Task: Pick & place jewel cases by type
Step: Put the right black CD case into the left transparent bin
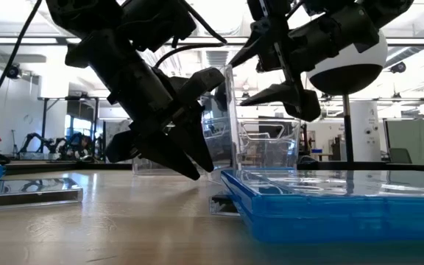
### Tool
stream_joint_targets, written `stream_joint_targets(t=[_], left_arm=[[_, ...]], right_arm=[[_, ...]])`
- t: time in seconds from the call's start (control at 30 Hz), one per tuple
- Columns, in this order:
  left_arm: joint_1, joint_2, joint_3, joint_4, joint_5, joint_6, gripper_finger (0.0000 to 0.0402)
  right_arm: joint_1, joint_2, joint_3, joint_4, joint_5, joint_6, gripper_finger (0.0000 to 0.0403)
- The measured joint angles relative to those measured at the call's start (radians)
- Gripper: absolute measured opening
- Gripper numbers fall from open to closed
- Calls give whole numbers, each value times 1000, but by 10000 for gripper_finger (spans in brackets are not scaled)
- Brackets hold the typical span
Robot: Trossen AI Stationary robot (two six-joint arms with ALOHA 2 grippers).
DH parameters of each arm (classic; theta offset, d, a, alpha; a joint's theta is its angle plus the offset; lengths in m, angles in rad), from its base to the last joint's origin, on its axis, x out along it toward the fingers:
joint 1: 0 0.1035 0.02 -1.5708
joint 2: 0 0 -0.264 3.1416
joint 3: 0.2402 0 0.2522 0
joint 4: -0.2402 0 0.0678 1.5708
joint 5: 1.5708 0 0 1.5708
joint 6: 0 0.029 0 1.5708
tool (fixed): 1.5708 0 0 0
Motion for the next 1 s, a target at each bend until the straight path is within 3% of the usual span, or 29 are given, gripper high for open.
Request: stream_joint_targets(t=[0.33,1.0], left_arm=[[26,0,1,21,6,20,104],[58,26,-1,95,1,60,104]], right_arm=[[2,-1,-1,-9,-11,0,314],[-11,-22,-1,-66,-58,47,311]])
